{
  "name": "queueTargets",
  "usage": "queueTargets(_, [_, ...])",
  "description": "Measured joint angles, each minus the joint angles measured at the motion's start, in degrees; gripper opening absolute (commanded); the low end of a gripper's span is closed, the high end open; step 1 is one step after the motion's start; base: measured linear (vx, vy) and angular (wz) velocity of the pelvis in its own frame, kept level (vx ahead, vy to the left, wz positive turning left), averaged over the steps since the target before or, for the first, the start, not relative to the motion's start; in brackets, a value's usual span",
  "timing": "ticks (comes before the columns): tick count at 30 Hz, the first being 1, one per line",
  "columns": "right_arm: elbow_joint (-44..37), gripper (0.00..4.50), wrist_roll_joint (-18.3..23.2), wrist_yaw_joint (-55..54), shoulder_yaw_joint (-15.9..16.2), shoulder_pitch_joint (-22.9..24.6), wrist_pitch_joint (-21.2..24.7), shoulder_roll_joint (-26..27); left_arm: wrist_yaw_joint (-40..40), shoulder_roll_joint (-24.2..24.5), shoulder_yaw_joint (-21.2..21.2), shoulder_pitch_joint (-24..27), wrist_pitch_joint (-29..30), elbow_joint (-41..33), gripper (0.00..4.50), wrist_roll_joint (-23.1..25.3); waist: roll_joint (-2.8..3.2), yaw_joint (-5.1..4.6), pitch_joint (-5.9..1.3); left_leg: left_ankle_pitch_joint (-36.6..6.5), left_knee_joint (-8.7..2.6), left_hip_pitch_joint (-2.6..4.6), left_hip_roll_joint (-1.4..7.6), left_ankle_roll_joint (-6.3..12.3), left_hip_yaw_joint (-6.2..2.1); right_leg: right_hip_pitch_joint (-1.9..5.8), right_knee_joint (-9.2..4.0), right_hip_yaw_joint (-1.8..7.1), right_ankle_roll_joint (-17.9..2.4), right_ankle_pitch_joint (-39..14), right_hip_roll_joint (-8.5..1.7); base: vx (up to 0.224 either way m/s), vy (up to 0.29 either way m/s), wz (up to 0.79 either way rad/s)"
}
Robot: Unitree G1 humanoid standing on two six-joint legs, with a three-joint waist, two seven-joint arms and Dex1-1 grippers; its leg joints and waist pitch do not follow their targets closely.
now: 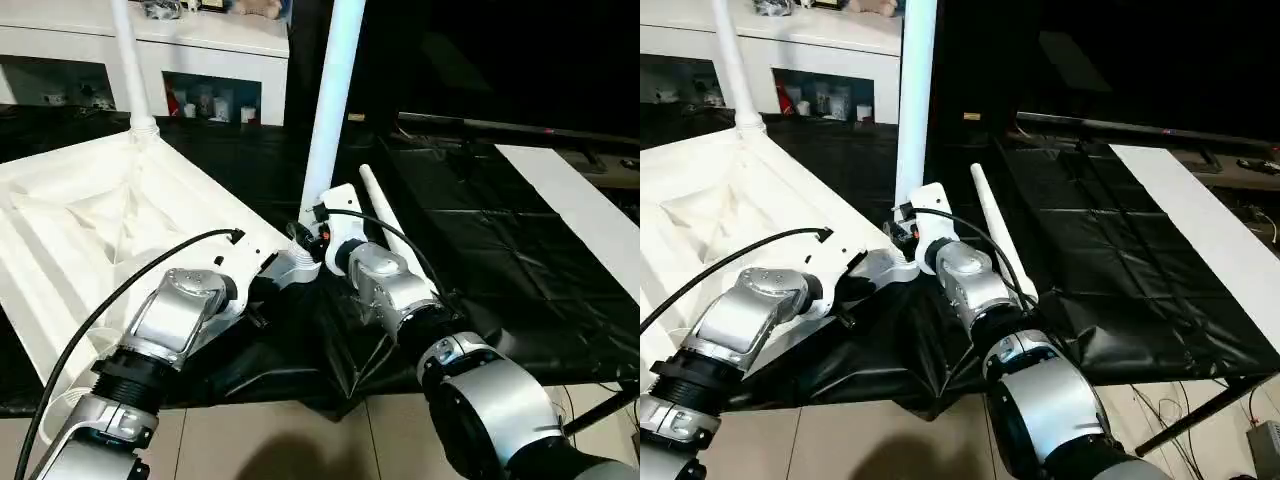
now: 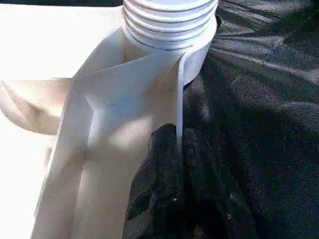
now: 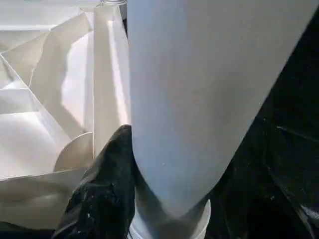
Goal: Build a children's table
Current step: Insert table leg to table base
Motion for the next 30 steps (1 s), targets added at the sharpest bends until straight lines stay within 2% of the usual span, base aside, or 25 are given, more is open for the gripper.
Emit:
queueTargets(2, [0.2, 1.84, 0.0, 0.2, -0.3, -0.3, -0.1, 0.1, 0.0, 0.1, 0.0, 0.0, -0.1, -0.2, 0.0, 0.0, 0.05, -0.05, 0.12, 0.0, 0.0, 0.0, 0.0, 0.0, 0.0, -0.02, 0.0, 0.0, 0.0, 0.0, 0.0, 0.0, 0.0, 0.0])
queueTargets(3, [0.5, 2.19, 0.0, 0.6, -0.8, -0.5, -0.2, 0.1, -0.1, 0.2, 0.0, 0.1, -0.4, -0.3, 0.0, 0.0, 0.09, -0.06, 0.2, 0.0, 0.0, -0.01, 0.0, 0.0, 0.0, -0.05, -0.01, 0.0, 0.0, 0.0, 0.0, 0.0, 0.0, 0.0])
queueTargets(8, [2.9, 2.58, 0.3, 2.1, -2.5, -1.2, -0.5, -0.1, -0.7, 0.9, -0.1, 0.0, -1.6, -0.7, 0.0, -0.4, 0.32, 0.05, 0.73, 0.0, -0.04, -0.1, 0.0, 0.0, 0.0, -0.16, 0.0, 0.0, 0.0, 0.0, 0.0, 0.0, 0.0, 0.0])
queueTargets(10, [3.6, 2.74, 0.8, 3.4, -2.9, -0.4, -1.4, -0.1, -1.2, 1.7, -0.2, 0.0, -2.3, -1.5, 0.0, -0.8, 0.48, 0.09, 1.07, 0.0, -0.05, -0.6, 0.02, 0.01, 0.11, -0.28, 0.07, 0.09, -0.2, 0.1, 0.01, 0.0, 0.0, 0.0])
queueTargets(12, [3.8, 2.99, 1.1, 4.4, -3.2, -1.0, -1.3, -0.4, -1.3, 2.1, -0.3, 0.0, -2.6, -2.2, 0.0, -0.9, 0.4, 0.14, 1.03, 0.2, -0.02, -1.13, 0.03, 0.12, 0.5, -0.87, 0.08, 0.31, -0.6, 1.7, -0.04, 0.0, 0.0, 0.0])
queueTargets(14, [4.1, 3.09, 1.4, 5.2, -3.4, -1.0, -1.3, -0.7, -1.5, 2.2, -0.3, 0.0, -3.0, -2.3, 0.0, -1.0, 0.41, 0.27, 1.03, 1.1, 0.15, -1.1, 0.18, 0.28, 0.72, -0.9, 0.24, 0.46, -0.4, 3.7, -0.05, 0.0, 0.0, 0.0])
queueTargets(15, [4.5, 3.32, 1.4, 5.8, -3.6, -1.0, -1.2, -0.8, -1.7, 2.4, -0.2, 0.0, -3.2, -2.4, 0.0, -1.0, 0.42, 0.3, 1.06, 1.1, 0.06, -1.08, 0.24, 0.25, 0.78, -0.99, 0.38, 0.49, -0.3, 3.8, -0.03, 0.0, 0.0, 0.0])
queueTargets(17, [4.6, 3.49, 1.4, 7.0, -3.8, -1.2, -1.4, -1.1, -1.9, 2.7, -0.2, -0.1, -3.6, -2.7, 0.0, -1.1, 0.49, 0.43, 1.12, 1.1, -0.32, -1.22, 0.27, 0.23, 0.77, -1.21, 0.39, 0.45, -0.3, 3.8, 0.02, 0.0, 0.0, 0.0])
queueTargets(18, [5.1, 3.56, 1.3, 7.7, -3.8, -1.2, -1.3, -1.4, -1.9, 2.8, 0.1, -0.3, -4.0, -2.7, 0.0, -1.1, 0.55, 0.45, 1.16, 1.2, -0.54, -1.4, 0.3, 0.04, 0.76, -1.4, 0.41, 0.4, -0.3, 3.8, 0.05, 0.0, 0.0, 0.0])
queueTargets(20, [5.7, 3.76, 1.2, 8.6, -3.9, -1.1, -2.2, -1.6, -2.0, 3.2, 0.4, -0.7, -4.5, -2.8, 0.0, -1.2, 0.71, 0.43, 1.23, 1.4, -0.65, -2.02, 0.31, -0.14, 0.88, -2.25, 0.89, 0.43, -0.6, 3.9, 0.04, 0.0, 0.0, 0.0])
queueTargets(21, [5.7, 3.86, 1.2, 9.0, -3.9, -1.2, -2.5, -1.7, -1.9, 3.4, 0.6, -0.8, -4.6, -2.8, 0.0, -1.2, 0.73, 0.43, 1.24, 1.6, -0.68, -2.29, 0.37, -0.25, 1.04, -2.34, 1.27, 0.39, -0.7, 3.6, 0.12, 0.0, 0.0, 0.0])
queueTargets(26, [6.3, 3.93, -0.6, 11.5, -3.4, -1.3, -3.0, -2.6, -2.0, 4.1, 0.7, -1.0, -5.4, -2.8, 0.0, -1.3, 0.82, 0.34, 1.31, 1.9, -0.48, -2.34, 0.76, -0.3, 1.27, -2.45, 1.8, 0.15, -1.0, 2.9, 0.22, 0.021, -0.012, 0.0])
queueTargets(30, [6.1, 3.93, -1.4, 14.1, -1.8, -1.3, -4.3, -3.9, -2.9, 4.6, 0.6, -1.0, -6.3, -2.6, 0.0, -1.3, 0.8, 0.26, 1.33, 1.9, -0.43, -2.34, 0.83, -0.29, 1.34, -2.45, 1.86, 0.13, -1.0, 2.9, 0.22, 0.0, 0.0, 0.0])
